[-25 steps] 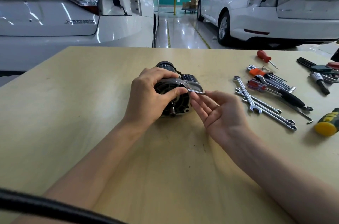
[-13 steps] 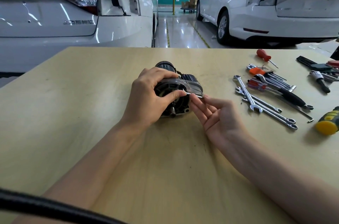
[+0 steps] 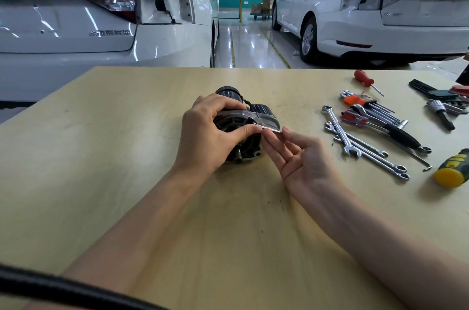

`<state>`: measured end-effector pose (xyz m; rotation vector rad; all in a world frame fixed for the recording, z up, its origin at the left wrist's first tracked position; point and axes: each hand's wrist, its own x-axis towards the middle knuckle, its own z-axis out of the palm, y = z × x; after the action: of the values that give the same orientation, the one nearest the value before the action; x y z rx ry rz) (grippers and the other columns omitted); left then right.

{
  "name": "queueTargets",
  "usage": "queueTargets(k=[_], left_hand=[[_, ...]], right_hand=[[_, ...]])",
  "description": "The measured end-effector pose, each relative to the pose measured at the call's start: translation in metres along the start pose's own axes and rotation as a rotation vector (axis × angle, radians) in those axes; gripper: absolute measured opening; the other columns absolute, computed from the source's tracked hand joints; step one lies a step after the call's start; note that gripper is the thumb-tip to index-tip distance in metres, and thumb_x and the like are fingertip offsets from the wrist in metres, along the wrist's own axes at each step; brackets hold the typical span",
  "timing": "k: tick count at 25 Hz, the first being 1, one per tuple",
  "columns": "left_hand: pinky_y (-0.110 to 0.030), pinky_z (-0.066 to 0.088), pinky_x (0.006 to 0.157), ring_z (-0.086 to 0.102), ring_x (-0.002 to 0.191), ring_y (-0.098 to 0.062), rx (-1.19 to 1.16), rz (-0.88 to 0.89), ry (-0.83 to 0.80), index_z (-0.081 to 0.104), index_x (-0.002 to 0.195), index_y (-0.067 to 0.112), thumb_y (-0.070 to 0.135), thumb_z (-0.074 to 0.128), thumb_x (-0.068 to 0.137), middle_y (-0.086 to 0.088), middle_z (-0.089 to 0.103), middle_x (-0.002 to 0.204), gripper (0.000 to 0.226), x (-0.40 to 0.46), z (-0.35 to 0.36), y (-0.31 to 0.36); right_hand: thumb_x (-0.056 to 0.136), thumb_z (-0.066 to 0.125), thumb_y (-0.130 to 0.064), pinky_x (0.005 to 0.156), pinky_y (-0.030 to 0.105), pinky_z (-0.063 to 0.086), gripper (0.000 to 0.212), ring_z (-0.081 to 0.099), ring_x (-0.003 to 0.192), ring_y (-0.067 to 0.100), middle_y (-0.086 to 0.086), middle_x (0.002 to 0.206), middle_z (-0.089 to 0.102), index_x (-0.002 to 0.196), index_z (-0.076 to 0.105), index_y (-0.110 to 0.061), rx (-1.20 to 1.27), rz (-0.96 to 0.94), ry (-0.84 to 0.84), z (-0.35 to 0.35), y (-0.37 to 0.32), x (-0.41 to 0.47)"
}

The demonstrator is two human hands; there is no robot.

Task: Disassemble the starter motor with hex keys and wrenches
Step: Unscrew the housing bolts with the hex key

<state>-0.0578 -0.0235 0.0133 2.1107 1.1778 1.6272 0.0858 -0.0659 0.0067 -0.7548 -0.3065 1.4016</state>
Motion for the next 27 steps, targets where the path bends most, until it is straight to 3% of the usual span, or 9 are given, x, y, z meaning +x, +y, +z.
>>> queueTargets(k=[5, 8, 12, 18, 23, 27], left_hand=[[-0.027, 0.052, 0.086, 0.064, 0.094, -0.013, -0.053, -0.100, -0.020, 0.073, 0.089, 0.020, 0.029, 0.090, 0.060, 0.012, 0.067, 0.089, 0.035, 0.0028, -0.0005, 0.0003], [-0.021, 0.050, 0.086, 0.063, 0.095, -0.012, -0.037, -0.084, -0.052, 0.073, 0.092, 0.019, 0.026, 0.091, 0.058, 0.015, 0.064, 0.089, 0.039, 0.0019, -0.0022, 0.0004], [-0.008, 0.044, 0.082, 0.061, 0.090, -0.004, -0.028, -0.069, -0.040, 0.073, 0.092, 0.019, 0.027, 0.090, 0.059, 0.021, 0.060, 0.087, 0.038, 0.0013, -0.0024, -0.0003], [-0.009, 0.044, 0.083, 0.060, 0.093, -0.007, -0.004, -0.031, -0.059, 0.072, 0.095, 0.022, 0.024, 0.090, 0.060, 0.023, 0.058, 0.088, 0.040, 0.0003, -0.0032, -0.0036], [-0.015, 0.047, 0.086, 0.060, 0.096, -0.011, -0.006, -0.011, -0.051, 0.070, 0.095, 0.025, 0.026, 0.089, 0.062, 0.024, 0.058, 0.090, 0.038, -0.0020, -0.0023, -0.0024], [-0.026, 0.050, 0.089, 0.061, 0.098, -0.014, 0.011, 0.006, -0.057, 0.070, 0.096, 0.022, 0.025, 0.089, 0.063, 0.026, 0.056, 0.089, 0.038, -0.0025, -0.0030, -0.0017]], right_hand=[[0.092, 0.053, 0.003, 0.063, 0.026, 0.057, 0.003, 0.073, 0.071, 0.022, 0.015, 0.072, 0.072, 0.094, 0.054, 0.000, -0.154, -0.166, -0.095, -0.0011, -0.0039, 0.0022], [0.092, 0.053, 0.003, 0.063, 0.026, 0.057, 0.008, 0.073, 0.070, 0.023, 0.017, 0.073, 0.071, 0.100, 0.051, -0.001, -0.182, -0.191, -0.076, -0.0028, -0.0024, 0.0038], [0.092, 0.052, 0.004, 0.062, 0.026, 0.057, 0.005, 0.073, 0.069, 0.022, 0.016, 0.070, 0.070, 0.092, 0.053, 0.000, -0.155, -0.154, -0.070, -0.0033, -0.0017, 0.0026], [0.089, 0.050, 0.006, 0.057, 0.028, 0.059, 0.011, 0.071, 0.057, 0.019, 0.014, 0.065, 0.069, 0.083, 0.056, 0.000, -0.089, 0.004, 0.003, -0.0008, 0.0021, 0.0001], [0.090, 0.051, 0.002, 0.042, 0.026, 0.054, 0.005, 0.070, 0.052, 0.023, 0.018, 0.061, 0.068, 0.089, 0.055, -0.001, -0.105, 0.138, 0.050, 0.0002, 0.0020, -0.0045], [0.093, 0.050, 0.002, 0.043, 0.028, 0.055, 0.004, 0.071, 0.055, 0.024, 0.019, 0.063, 0.068, 0.090, 0.052, 0.000, -0.057, 0.172, 0.041, 0.0023, 0.0022, -0.0053]])
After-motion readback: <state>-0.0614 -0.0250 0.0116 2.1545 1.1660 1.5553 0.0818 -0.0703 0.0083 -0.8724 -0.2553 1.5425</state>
